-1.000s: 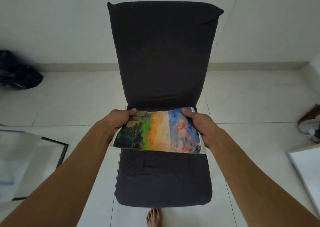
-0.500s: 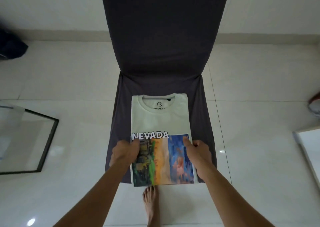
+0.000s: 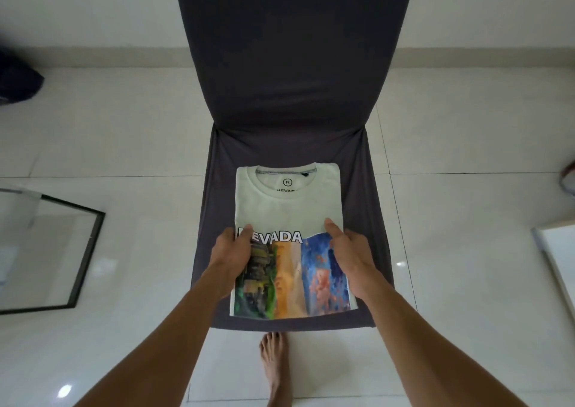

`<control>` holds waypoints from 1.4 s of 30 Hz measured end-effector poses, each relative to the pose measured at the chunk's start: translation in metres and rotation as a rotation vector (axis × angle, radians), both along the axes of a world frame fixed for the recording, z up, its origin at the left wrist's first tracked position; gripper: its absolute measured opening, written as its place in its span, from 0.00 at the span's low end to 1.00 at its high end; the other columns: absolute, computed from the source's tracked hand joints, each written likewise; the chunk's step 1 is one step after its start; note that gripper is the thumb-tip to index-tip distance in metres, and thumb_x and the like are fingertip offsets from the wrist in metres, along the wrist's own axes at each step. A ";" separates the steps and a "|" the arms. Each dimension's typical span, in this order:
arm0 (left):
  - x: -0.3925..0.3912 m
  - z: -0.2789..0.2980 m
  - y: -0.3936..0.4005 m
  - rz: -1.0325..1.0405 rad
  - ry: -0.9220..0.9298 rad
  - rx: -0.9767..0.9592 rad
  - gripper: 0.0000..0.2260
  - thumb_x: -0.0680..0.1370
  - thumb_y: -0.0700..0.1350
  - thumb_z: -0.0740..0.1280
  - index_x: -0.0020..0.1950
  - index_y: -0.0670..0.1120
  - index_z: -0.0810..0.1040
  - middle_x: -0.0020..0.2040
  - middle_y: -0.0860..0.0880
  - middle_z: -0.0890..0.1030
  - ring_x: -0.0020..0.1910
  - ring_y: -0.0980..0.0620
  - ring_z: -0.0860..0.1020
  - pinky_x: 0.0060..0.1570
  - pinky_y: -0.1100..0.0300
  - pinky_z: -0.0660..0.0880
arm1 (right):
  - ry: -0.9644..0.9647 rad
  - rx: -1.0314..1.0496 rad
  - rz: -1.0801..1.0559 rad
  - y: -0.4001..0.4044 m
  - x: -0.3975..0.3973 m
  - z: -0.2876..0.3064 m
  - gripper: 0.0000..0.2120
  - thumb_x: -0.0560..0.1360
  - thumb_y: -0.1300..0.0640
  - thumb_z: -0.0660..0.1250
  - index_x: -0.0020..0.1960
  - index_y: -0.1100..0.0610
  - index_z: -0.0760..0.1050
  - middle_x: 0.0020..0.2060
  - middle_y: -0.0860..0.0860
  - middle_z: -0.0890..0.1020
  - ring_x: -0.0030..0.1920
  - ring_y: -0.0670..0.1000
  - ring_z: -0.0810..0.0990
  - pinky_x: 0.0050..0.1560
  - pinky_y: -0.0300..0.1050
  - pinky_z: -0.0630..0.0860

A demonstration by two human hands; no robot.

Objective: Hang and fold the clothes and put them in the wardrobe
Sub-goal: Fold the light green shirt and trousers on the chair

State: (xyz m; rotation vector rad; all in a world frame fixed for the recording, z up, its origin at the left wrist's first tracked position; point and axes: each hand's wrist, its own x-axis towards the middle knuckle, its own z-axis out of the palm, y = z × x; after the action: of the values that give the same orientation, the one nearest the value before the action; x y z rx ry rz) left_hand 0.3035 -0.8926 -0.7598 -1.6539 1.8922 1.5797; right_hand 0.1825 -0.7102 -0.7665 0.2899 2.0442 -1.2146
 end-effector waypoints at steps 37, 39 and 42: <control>0.007 0.484 0.541 -1.288 0.744 0.057 0.14 0.81 0.49 0.59 0.63 0.53 0.79 0.58 0.50 0.82 0.54 0.49 0.81 0.60 0.44 0.77 | 0.684 0.027 -0.670 0.496 0.211 0.496 0.17 0.79 0.52 0.58 0.65 0.46 0.77 0.58 0.45 0.83 0.56 0.48 0.80 0.61 0.50 0.76; 0.034 0.497 0.602 -1.377 0.770 0.117 0.14 0.82 0.48 0.59 0.64 0.52 0.78 0.58 0.49 0.82 0.54 0.49 0.81 0.59 0.45 0.77 | 0.724 0.060 -0.769 0.545 0.254 0.511 0.15 0.78 0.51 0.58 0.61 0.45 0.78 0.56 0.44 0.84 0.55 0.47 0.80 0.61 0.51 0.76; 0.065 0.504 0.666 -1.490 0.791 0.172 0.12 0.83 0.47 0.58 0.61 0.55 0.78 0.55 0.49 0.83 0.52 0.49 0.81 0.57 0.46 0.78 | 0.719 0.087 -0.887 0.592 0.300 0.521 0.13 0.78 0.51 0.58 0.55 0.39 0.78 0.54 0.43 0.84 0.55 0.47 0.81 0.62 0.53 0.76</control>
State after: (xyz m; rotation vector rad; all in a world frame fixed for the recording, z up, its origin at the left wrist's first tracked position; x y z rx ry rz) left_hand 0.3686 -0.2264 -0.2562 0.6703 2.1379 1.4779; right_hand 0.4821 -0.1180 -0.2454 0.9967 2.6949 -1.9583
